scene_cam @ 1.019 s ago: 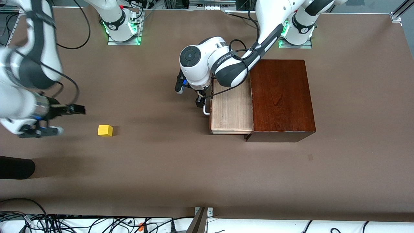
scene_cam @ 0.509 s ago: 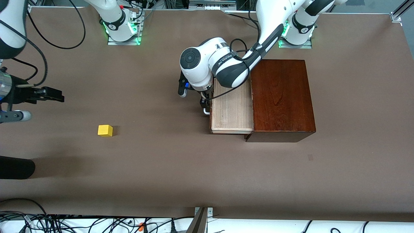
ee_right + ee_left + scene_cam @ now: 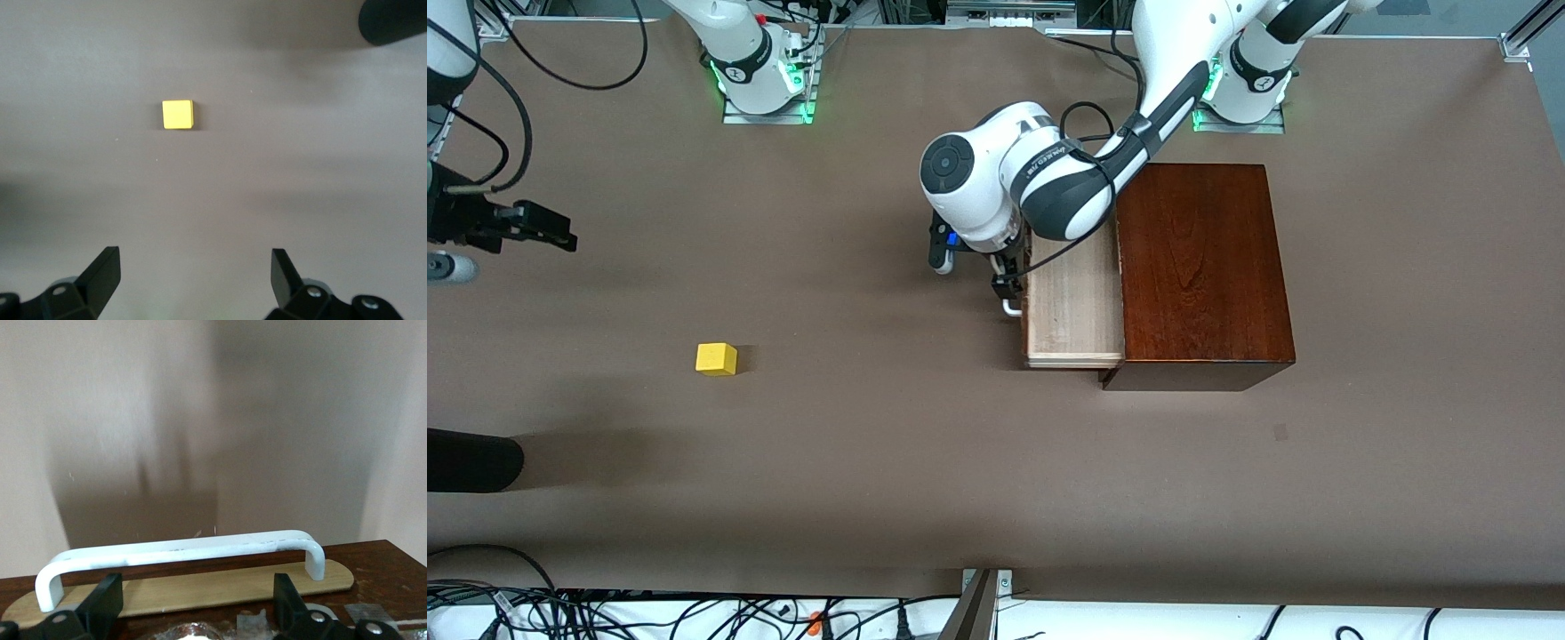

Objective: Open drawer, take yellow block, close drawer
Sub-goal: 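Push the drawer handle into the box with the left gripper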

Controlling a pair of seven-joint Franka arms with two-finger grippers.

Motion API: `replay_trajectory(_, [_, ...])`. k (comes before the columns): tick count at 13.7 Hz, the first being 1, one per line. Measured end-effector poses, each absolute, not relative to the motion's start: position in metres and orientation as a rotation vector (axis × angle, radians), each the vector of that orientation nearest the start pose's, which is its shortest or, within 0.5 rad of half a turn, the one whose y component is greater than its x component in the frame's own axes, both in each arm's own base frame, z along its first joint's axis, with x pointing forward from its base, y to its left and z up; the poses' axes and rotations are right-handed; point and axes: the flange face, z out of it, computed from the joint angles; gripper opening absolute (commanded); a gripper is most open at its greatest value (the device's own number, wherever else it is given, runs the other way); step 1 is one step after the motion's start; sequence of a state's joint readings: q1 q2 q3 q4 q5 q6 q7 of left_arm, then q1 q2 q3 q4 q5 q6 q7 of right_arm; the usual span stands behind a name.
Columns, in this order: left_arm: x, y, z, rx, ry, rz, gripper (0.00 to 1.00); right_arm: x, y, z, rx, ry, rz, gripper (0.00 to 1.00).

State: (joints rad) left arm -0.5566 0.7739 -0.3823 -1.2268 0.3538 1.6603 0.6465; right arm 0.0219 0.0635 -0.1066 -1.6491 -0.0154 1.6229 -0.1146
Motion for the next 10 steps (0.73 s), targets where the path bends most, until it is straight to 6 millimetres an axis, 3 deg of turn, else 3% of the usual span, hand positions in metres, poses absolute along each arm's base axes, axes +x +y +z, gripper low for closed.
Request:
replay_trajectory(3, [0.513, -0.49, 0.311, -2.109, 2.121, 0.479, 1.0, 0.563, -0.048, 0.558, -3.149, -0.051, 0.125, 1.0])
replay_trajectory(7, [0.517, -0.482, 0.313, -2.136, 2.12, 0.489, 1.0, 0.562, -0.053, 0.57, -3.155, -0.026, 0.04, 1.0])
replay_trajectory(10, [0.52, -0.472, 0.313, -2.151, 2.113, 0.507, 1.0, 0.548, -0.054, 0.58, -3.148, -0.02, 0.099, 1.0])
